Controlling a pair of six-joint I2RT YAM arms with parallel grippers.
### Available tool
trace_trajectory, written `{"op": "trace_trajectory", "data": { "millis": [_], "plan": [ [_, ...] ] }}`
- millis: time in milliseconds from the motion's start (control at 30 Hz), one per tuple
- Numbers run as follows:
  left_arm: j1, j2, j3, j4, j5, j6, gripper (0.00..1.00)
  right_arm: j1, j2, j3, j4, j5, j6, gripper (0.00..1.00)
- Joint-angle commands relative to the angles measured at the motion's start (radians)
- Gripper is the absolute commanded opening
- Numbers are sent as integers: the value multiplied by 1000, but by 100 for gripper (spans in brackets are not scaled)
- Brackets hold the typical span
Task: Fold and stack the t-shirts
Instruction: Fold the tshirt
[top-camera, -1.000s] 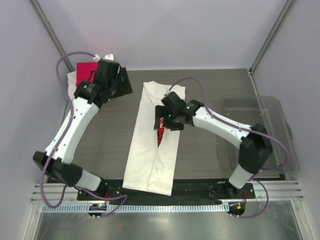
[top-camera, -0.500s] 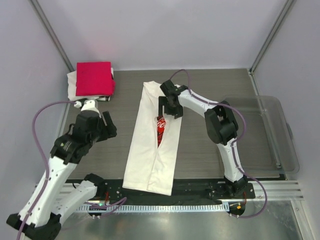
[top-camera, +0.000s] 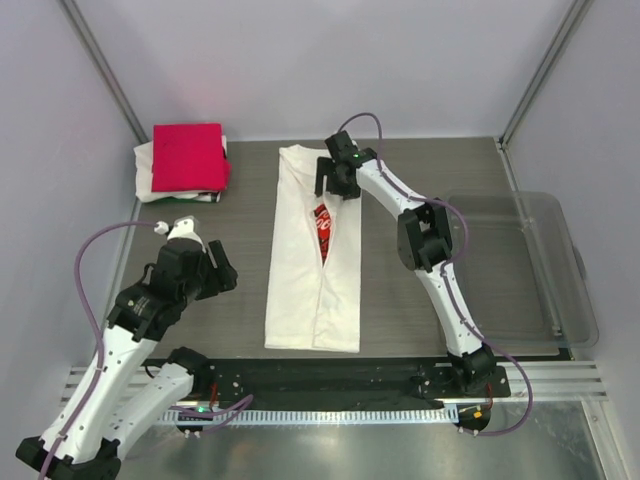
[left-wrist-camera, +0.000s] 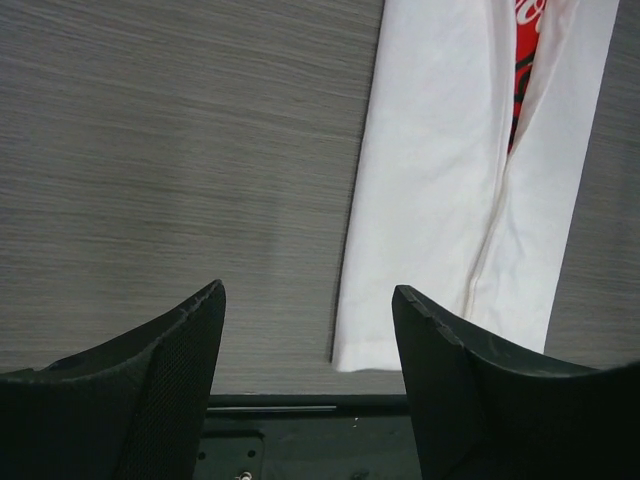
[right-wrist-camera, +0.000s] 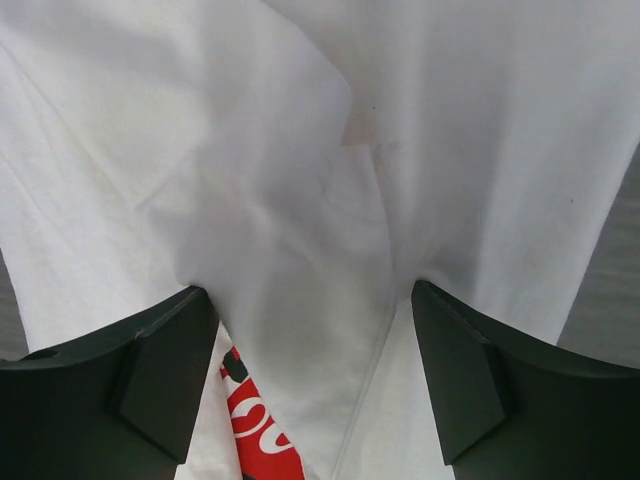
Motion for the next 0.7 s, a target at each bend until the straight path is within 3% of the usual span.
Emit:
{"op": "trace_trajectory", "data": {
  "millis": [0,100,367,467,667],
  "plan": [
    [0,26,17,29,18,-23,69,-45,117,123,34,20,-65,83],
    [0,37,12,35,43,-40,68,-54,121,191,44,-1,-87,86],
    [0,92,-113,139,164,-180,67,-56,-195,64,123,-107,-90,91],
    [-3,124,-179,193,214,-244,66,-54,-307,-56,123,-116,-65,92],
    [-35,112,-351,328,267,-336,63,-22,-707,-601,123,-76,1,93]
  ]
}}
